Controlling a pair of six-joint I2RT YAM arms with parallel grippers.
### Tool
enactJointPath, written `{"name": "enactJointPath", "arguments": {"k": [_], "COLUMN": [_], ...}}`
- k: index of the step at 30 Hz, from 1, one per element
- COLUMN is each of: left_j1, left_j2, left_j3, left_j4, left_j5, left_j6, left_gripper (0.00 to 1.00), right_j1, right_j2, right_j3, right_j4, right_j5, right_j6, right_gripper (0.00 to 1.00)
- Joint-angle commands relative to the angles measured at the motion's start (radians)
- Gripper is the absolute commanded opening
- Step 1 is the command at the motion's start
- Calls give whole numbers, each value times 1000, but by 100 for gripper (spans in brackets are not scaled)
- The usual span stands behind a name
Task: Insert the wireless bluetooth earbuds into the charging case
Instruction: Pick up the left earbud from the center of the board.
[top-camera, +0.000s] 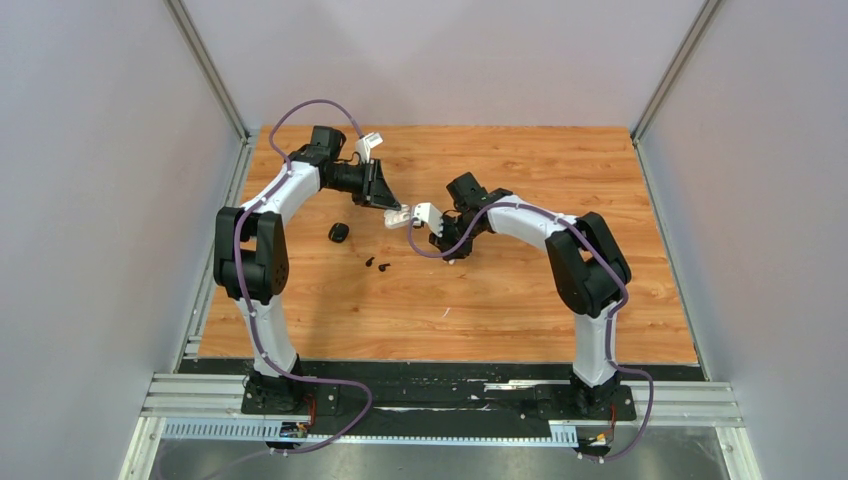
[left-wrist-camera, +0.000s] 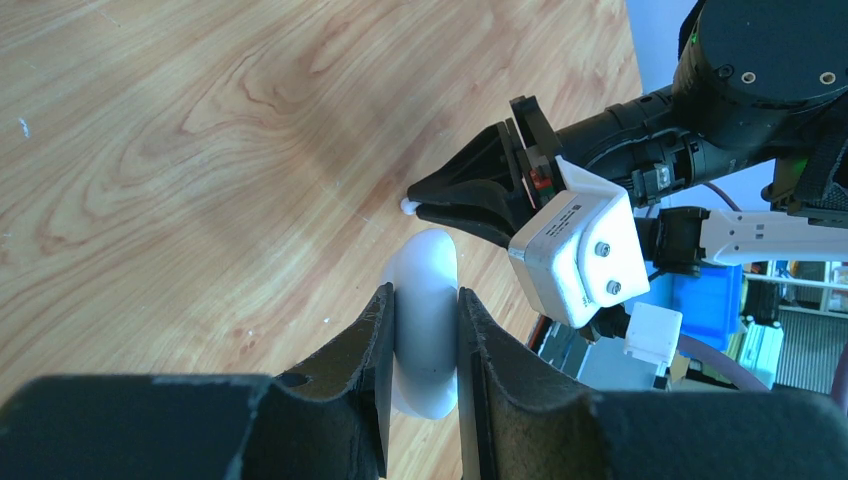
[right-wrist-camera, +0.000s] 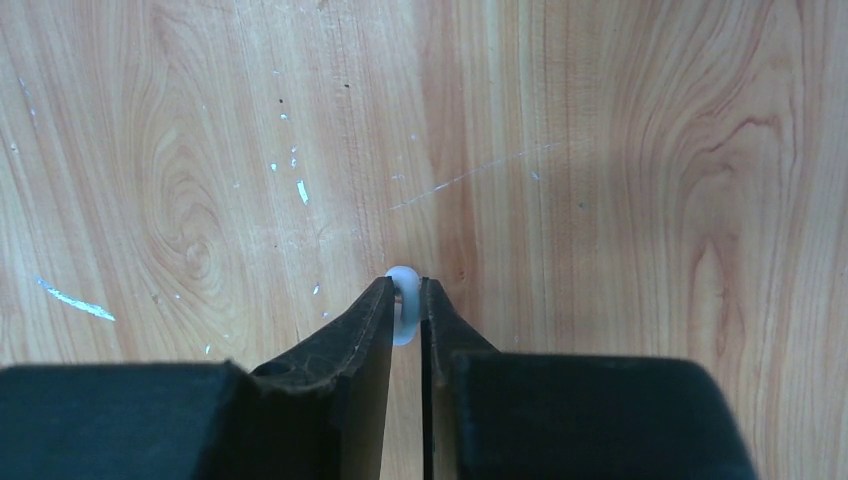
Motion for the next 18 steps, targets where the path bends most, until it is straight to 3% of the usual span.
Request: {"name": "enactJointPath", "arguments": {"k": [1,5,12,18], "left_j1": [6,6,6,-20], "left_j2": [10,10,24,38], "left_j3": [40,44,66,93], "left_j4": [17,13,42,109], "left_j5": [28,26,23,16], "left_j6": [-8,-3,-3,-12], "left_gripper": [0,0,0,0], "right_j1": [-5,-12,-87,-114], "right_j2": [19,-2,-176,-298], "right_j3": [43,45,53,152], "right_j4": [-6,-30,-109,-179], "right_j5": [-30,-30,-111,-203], "right_j6": [3,-2,-54,-212], "right_gripper": [13,1,0,0]}}
